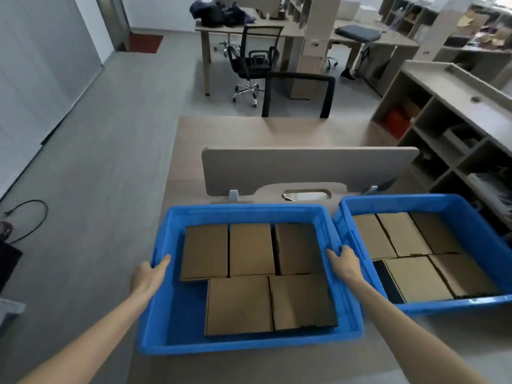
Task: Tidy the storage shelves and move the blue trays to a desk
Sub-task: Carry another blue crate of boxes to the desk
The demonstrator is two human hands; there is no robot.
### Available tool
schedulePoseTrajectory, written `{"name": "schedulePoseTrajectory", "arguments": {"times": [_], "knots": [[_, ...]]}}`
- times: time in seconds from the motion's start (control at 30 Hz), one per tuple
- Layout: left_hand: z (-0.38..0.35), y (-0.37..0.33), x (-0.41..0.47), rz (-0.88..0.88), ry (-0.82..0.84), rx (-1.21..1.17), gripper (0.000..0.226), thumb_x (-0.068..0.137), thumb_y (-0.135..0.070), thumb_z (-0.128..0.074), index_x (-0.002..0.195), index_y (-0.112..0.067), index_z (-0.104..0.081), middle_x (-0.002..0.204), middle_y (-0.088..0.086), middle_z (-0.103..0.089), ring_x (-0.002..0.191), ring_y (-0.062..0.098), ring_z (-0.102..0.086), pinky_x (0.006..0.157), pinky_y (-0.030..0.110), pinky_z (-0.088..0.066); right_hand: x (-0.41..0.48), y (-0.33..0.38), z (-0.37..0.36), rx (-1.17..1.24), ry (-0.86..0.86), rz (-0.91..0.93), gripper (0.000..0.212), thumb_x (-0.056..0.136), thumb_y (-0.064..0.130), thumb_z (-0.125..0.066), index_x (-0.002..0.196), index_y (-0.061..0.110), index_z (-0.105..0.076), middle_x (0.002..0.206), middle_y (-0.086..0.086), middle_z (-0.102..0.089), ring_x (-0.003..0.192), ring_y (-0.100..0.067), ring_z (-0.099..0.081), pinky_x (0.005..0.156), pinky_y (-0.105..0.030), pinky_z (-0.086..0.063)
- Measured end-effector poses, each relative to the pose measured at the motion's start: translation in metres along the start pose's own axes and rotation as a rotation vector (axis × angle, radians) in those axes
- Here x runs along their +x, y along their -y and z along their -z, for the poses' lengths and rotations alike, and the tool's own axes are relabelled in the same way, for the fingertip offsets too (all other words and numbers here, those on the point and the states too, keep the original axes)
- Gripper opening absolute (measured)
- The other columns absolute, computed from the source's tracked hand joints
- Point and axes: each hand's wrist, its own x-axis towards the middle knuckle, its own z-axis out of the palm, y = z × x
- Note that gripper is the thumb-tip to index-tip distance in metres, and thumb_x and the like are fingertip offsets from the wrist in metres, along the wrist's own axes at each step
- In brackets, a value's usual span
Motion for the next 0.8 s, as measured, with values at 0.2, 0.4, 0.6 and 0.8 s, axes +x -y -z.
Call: {"name": "schedulePoseTrajectory", "arguments": {"times": [0.2,0.4,0.6,0.8], "knots": [[-0.028,-0.017,0.002,0.072,-0.005,0.021,0.07,0.091,-0.056,-0.054,0.128,0.004,-0.054,0.119,0.02,-0.063,0.102,0.036,-0.06,0.083,0.039,-0.048,0.049,0.0,-0.002,-0.053,-0.03,0.037,0.026,0.1,0.032,-0.051,0.093,0.008,-0.044,0.087,-0.01,-0.055,0.072,-0.026,-0.054,0.06,-0.038,-0.042],[-0.033,0.001,0.007,0.069,-0.036,0.007,0.092,0.076,-0.076,-0.047,0.13,-0.001,-0.055,0.123,0.022,-0.065,0.107,0.04,-0.063,0.089,0.049,-0.053,0.04,-0.003,-0.009,-0.18,-0.178,0.092,0.025,0.098,0.023,-0.054,0.112,0.003,-0.051,0.107,-0.016,-0.061,0.098,-0.036,-0.06,0.074,-0.047,-0.051],[-0.027,0.032,-0.083,-0.03,-0.212,-0.133,0.027,0.099,-0.04,-0.05,0.095,-0.017,-0.062,0.084,0.004,-0.067,0.079,0.026,-0.064,0.064,0.035,-0.042,-0.031,0.008,-0.051,-0.372,-0.036,0.701,0.039,0.087,0.012,-0.062,0.125,0.013,-0.058,0.121,-0.004,-0.059,0.107,-0.022,-0.059,0.088,-0.038,-0.052],[-0.041,0.221,-0.218,0.474,-0.442,-0.492,0.039,0.076,-0.051,-0.053,0.063,-0.014,-0.06,0.067,0.012,-0.066,0.067,0.027,-0.064,0.066,0.044,-0.052,-0.14,0.06,-0.12,-0.238,0.73,1.044,0.015,0.095,0.025,-0.053,0.103,0.035,-0.062,0.08,0.015,-0.066,0.071,-0.004,-0.062,0.063,-0.03,-0.054]]}}
